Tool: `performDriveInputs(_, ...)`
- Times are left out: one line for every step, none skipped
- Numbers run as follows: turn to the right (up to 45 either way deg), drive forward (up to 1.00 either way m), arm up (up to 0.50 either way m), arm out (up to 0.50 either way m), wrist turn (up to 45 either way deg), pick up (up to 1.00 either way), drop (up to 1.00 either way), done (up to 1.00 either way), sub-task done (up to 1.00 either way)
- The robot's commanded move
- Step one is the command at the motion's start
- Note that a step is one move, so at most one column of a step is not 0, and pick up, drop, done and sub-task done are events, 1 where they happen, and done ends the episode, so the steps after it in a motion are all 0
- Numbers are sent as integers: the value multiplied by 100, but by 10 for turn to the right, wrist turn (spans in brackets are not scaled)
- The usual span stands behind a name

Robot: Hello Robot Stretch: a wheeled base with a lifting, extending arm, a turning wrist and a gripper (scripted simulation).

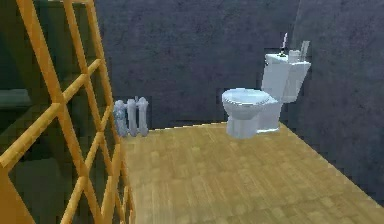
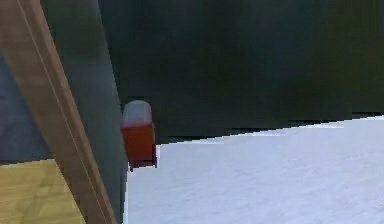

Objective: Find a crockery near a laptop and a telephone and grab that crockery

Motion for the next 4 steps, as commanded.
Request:
performDriveInputs(0, 100, 0, 0, 0, 0, 0, 0, 0)
performDriveInputs(450, 0, 0, 0, 0, 0, 0, 0, 0)
performDriveInputs(450, 0, 0, 0, 0, 0, 0, 0, 0)
performDriveInputs(330, 0, 0, 0, 0, 0, 0, 0, 0)
